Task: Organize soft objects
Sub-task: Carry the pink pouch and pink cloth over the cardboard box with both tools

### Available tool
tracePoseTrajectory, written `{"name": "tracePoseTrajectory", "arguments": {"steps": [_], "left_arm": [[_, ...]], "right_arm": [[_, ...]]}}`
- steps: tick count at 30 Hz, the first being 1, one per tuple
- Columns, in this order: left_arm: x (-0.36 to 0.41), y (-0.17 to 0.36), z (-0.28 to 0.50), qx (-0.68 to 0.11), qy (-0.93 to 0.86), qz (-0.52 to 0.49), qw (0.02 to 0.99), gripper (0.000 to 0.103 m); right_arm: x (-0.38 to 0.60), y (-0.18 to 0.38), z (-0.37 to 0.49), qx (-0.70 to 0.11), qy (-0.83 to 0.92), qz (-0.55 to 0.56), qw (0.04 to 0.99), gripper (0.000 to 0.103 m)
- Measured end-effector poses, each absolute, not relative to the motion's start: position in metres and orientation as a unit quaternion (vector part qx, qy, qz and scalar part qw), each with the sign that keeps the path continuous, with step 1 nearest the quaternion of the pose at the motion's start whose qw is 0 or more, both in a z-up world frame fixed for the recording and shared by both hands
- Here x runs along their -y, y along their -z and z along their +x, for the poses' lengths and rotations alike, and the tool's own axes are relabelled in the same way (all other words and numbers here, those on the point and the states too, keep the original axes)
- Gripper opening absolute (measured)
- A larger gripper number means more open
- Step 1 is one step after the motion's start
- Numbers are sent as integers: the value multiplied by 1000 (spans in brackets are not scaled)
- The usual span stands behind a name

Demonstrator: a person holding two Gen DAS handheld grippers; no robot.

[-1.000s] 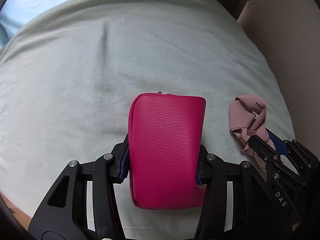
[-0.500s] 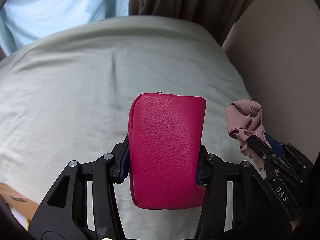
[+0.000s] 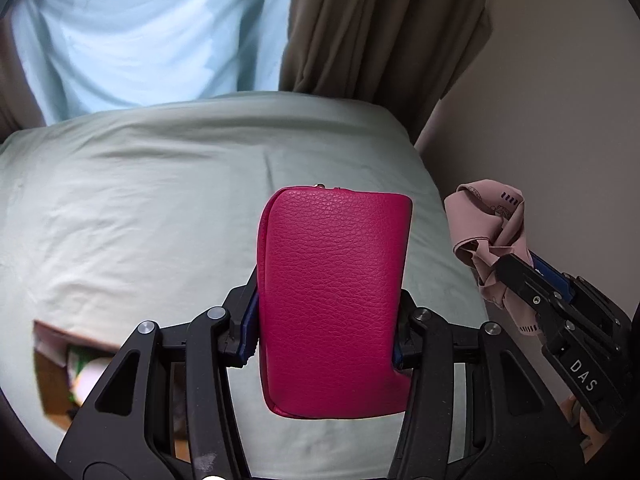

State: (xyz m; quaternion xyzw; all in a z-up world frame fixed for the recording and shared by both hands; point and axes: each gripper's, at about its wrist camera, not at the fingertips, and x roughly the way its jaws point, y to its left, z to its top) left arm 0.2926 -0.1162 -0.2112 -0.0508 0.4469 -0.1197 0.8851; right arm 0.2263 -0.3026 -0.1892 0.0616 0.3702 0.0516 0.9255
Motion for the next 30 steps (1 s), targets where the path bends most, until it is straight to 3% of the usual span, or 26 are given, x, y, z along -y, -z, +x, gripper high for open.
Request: {"name": "tracePoseTrajectory", "arguments": {"steps": [5, 13, 22, 30], "left_arm": [[53, 183, 247, -442, 101, -56, 889, 45], [-64, 188, 194, -459, 63, -50, 885, 45], [-182, 225, 178, -495, 43, -45, 867, 45], [-235, 282, 189, -552, 40, -31, 833, 45]], "right_arm": [[255, 150, 187, -371, -73, 87, 922, 23], [153, 136, 147, -379, -115, 81, 915, 23], [50, 177, 135, -419, -121, 92, 895, 23], [-3, 238, 147, -482, -85, 128, 863, 23]]}}
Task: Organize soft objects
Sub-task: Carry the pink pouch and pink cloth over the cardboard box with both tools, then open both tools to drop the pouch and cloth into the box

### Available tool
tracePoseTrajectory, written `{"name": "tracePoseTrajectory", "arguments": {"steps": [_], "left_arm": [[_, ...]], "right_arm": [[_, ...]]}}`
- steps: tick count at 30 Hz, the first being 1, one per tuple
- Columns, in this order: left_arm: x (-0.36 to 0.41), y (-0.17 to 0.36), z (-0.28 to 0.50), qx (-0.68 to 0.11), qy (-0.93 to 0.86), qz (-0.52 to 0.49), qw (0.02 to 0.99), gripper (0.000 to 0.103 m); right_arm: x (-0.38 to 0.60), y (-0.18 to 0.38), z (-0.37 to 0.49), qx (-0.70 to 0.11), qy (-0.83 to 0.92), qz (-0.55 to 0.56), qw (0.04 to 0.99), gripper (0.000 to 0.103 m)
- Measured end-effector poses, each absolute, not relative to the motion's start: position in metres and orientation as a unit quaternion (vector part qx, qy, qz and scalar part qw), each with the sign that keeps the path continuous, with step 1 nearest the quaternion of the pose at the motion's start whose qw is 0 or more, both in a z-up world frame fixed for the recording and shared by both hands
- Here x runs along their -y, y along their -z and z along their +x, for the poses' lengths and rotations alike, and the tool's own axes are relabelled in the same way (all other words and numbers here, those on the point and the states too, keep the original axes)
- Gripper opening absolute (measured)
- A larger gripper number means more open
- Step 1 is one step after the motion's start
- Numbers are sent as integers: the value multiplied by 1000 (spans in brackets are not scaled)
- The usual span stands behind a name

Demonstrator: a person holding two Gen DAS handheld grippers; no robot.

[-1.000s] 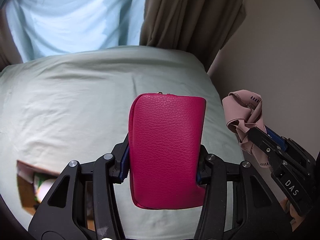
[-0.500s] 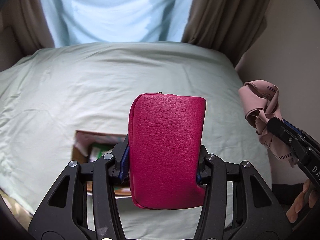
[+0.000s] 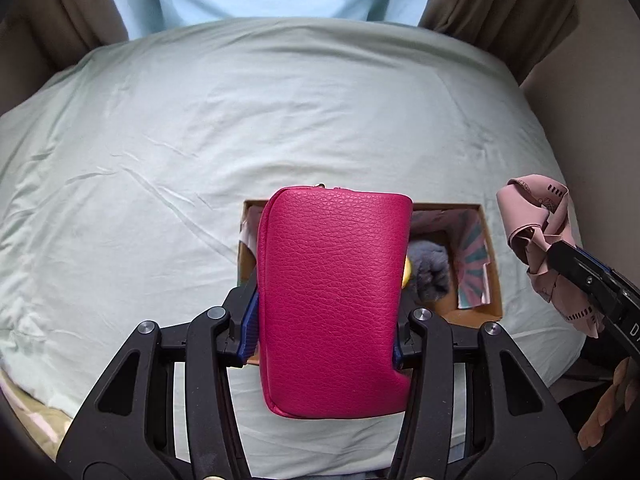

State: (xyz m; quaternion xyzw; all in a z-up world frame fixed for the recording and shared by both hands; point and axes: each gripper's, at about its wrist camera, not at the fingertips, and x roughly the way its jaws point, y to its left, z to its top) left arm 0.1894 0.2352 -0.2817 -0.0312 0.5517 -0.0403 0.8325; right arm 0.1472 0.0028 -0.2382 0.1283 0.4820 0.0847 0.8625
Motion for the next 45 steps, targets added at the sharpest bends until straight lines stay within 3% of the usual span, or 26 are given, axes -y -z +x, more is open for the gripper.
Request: {"name": "tracePoseTrajectory", "arguments": {"steps": [15, 23, 25, 26, 27, 28, 30, 45], "left_arm": [[-246, 364, 239, -616, 50, -42, 785, 45], [-229, 382, 260, -634, 53, -18, 772, 47], [-223, 383, 262, -637, 48, 2, 769, 63], [-221, 383, 261, -638, 52, 3, 768, 90], [-219, 383, 260, -638, 55, 2, 768, 103], [-216, 381, 258, -634, 60, 0, 771, 103], [-209, 380, 256, -633, 62, 6, 771, 103], [-201, 361, 240, -617, 68, 23, 783, 103]], "right_arm": [[-16, 319, 204, -582, -20, 121, 804, 23], [-7, 349, 221, -616, -8, 126, 778, 24], [-5, 352, 225, -623, -1, 131, 771, 39], [-3, 354, 227, -626, 1, 137, 768, 47], [-1, 357, 230, -629, 2, 144, 764, 66], [-1, 359, 232, -631, 2, 148, 762, 88], [-2, 362, 235, -633, 4, 143, 761, 101], [-14, 352, 222, -625, -3, 126, 771, 101]]}}
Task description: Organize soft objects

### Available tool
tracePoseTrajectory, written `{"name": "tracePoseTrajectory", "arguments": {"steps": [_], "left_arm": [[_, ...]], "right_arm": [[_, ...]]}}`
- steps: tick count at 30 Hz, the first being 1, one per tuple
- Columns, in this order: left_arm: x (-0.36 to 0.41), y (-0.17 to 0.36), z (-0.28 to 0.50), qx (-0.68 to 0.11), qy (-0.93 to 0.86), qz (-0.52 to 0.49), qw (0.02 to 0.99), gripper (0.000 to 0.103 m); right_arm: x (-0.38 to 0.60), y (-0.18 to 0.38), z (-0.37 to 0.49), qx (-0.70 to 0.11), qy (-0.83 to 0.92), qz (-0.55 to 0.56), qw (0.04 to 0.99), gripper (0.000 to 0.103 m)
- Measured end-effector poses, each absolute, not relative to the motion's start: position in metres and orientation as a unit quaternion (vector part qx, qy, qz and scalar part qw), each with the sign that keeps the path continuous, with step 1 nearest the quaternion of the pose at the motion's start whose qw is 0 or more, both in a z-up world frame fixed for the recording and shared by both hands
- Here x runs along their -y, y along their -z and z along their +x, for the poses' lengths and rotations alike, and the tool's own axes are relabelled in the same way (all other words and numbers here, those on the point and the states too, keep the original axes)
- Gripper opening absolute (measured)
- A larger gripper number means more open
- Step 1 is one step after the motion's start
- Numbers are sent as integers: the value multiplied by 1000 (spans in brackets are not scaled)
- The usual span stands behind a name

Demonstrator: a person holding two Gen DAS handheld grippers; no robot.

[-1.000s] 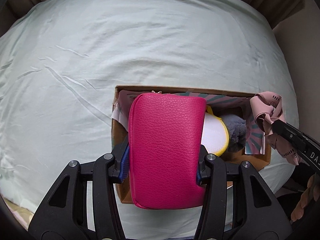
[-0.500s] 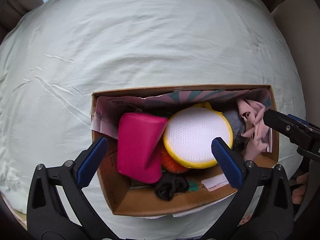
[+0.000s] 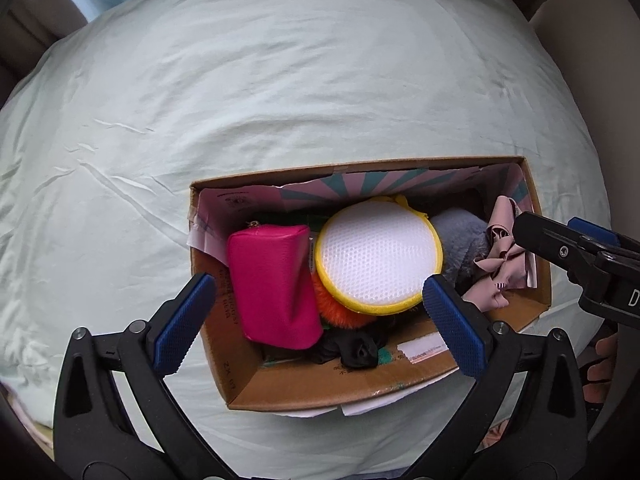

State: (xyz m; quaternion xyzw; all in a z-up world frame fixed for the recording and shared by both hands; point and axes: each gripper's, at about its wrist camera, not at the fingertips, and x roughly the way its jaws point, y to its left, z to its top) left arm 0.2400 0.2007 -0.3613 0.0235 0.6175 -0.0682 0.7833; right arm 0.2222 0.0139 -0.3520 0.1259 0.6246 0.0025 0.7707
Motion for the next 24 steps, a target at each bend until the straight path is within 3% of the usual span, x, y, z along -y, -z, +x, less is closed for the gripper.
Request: {"name": "tracePoseTrajectory", "arguments": {"steps": [10, 24], "left_arm": [[-202, 288, 218, -570, 68, 10, 819, 103], [-197, 90, 130, -395, 26, -34, 918, 103]], "right_arm": [[-7, 301, 202, -583, -22, 124, 803, 101], [34, 118, 123, -417, -52, 82, 904, 101]]}}
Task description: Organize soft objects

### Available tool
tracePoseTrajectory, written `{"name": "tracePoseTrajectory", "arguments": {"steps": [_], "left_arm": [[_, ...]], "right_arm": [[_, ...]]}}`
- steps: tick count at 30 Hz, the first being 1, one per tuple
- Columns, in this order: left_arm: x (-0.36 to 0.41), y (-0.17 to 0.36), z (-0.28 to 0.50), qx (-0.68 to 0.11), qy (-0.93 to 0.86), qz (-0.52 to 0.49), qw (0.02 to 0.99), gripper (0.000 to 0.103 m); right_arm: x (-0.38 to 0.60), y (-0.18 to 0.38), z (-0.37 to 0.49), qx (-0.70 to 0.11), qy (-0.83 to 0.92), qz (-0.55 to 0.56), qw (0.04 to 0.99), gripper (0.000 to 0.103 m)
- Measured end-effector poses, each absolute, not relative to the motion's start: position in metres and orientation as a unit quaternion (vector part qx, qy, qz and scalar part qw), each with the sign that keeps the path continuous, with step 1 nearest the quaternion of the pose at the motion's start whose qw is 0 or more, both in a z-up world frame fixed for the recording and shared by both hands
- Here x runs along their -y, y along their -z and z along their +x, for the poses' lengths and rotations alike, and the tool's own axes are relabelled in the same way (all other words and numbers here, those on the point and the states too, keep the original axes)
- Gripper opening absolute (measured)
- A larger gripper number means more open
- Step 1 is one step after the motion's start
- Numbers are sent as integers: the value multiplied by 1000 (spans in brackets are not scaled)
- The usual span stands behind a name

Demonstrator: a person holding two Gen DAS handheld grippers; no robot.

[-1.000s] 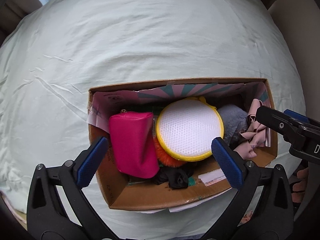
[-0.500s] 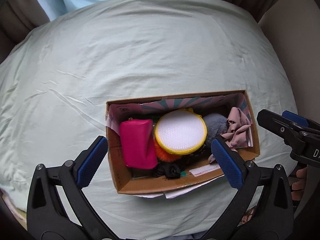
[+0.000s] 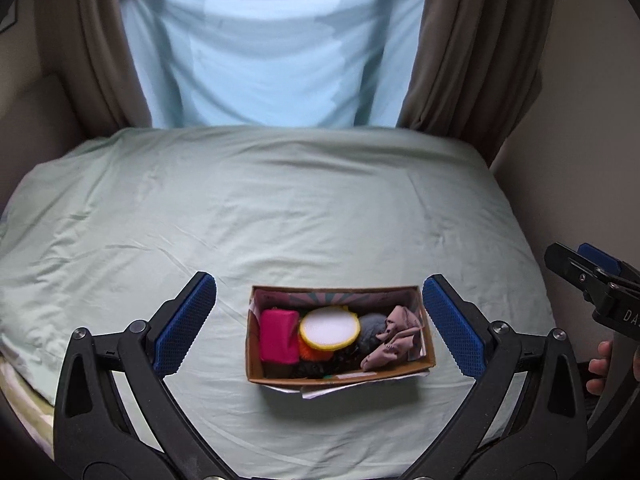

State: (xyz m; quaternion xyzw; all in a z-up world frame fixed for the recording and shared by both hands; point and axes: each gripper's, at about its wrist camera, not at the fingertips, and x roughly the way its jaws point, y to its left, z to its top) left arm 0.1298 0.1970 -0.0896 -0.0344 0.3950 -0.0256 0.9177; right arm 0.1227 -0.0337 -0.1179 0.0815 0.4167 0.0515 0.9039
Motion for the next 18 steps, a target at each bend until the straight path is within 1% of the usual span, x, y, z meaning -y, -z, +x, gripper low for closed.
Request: {"name": "tracePoseTrajectory", "arguments": {"steps": [4, 9, 13, 18], "left_arm": [[-189, 49, 97, -331, 12, -36, 943, 103], [-177, 21, 61, -271, 6, -29, 962, 103], [-166, 14, 47, -251, -1, -22, 968, 103], [-162, 4, 34, -235, -1, -28, 972, 103]], "right_arm": [[43, 69, 90, -356, -37, 45, 933, 101], [56, 27, 53, -288, -22, 35, 957, 101], [60, 16, 33, -257, -19, 30, 966, 101], [64, 18, 22, -244, -23, 23, 969, 101]]}}
